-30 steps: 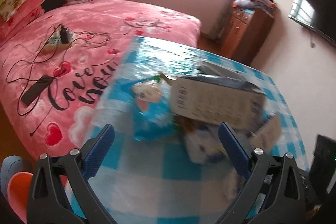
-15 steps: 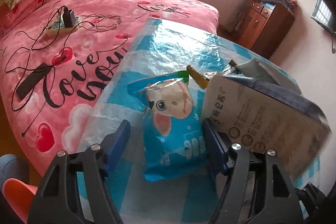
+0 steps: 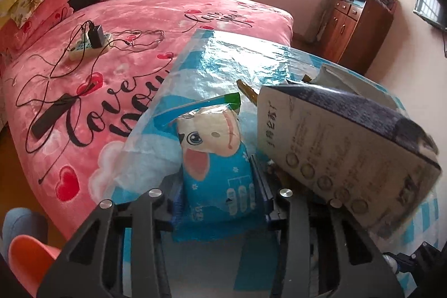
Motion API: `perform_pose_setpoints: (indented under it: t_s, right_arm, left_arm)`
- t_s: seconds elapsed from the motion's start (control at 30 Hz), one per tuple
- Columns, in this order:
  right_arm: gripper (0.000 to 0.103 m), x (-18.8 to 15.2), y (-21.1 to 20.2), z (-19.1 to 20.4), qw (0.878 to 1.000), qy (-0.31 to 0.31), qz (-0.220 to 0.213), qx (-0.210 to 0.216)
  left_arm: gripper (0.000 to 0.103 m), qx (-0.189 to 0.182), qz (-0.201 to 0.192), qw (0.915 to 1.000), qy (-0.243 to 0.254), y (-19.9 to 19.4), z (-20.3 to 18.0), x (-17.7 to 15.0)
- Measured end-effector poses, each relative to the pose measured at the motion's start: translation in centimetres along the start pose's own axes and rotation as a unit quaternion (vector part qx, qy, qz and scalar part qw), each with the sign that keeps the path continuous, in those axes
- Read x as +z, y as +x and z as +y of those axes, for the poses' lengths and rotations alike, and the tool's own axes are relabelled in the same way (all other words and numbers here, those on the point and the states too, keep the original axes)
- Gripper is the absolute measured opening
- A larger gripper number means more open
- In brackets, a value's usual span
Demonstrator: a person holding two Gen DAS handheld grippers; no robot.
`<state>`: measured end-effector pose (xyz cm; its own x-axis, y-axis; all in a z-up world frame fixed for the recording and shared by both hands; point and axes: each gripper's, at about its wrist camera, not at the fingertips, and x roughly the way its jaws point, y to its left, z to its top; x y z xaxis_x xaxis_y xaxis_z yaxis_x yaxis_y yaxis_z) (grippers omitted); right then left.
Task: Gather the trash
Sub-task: 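Grasp the blue wet-wipes pack with the left tool while the right tool grasps the white Magicday bag, then carry both packs over the orange bucket and open both tools to drop them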
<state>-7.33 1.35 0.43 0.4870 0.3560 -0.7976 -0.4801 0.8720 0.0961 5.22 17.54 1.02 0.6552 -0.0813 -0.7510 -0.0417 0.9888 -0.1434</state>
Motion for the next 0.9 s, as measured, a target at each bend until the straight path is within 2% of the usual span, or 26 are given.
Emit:
perform_pose_setpoints:
  t_s: [0.17,0.43,0.9]
  right_arm:
    - [0.056,-1.2,-0.9,-0.2,1.0,-0.002,-0.004,-0.001]
    - [0.034,-2.4,-2.4,-0.1,1.0,0.006,-0.016,0.003]
    - [0.027,-4.4,-5.2,1.1,0.999,0.022,-0.038,0.018]
  left_arm:
    - [0.041,-0.013,-0.004,0.9999,0.001,-2.0,0.0,-1.5]
    - [0.041,-0.032,-0.015,0.9994,-0.002,-5.6,0.5,-4.3]
    - [0.041,-0.062,-0.01,0.998,0.0,-9.5,0.5,-9.2]
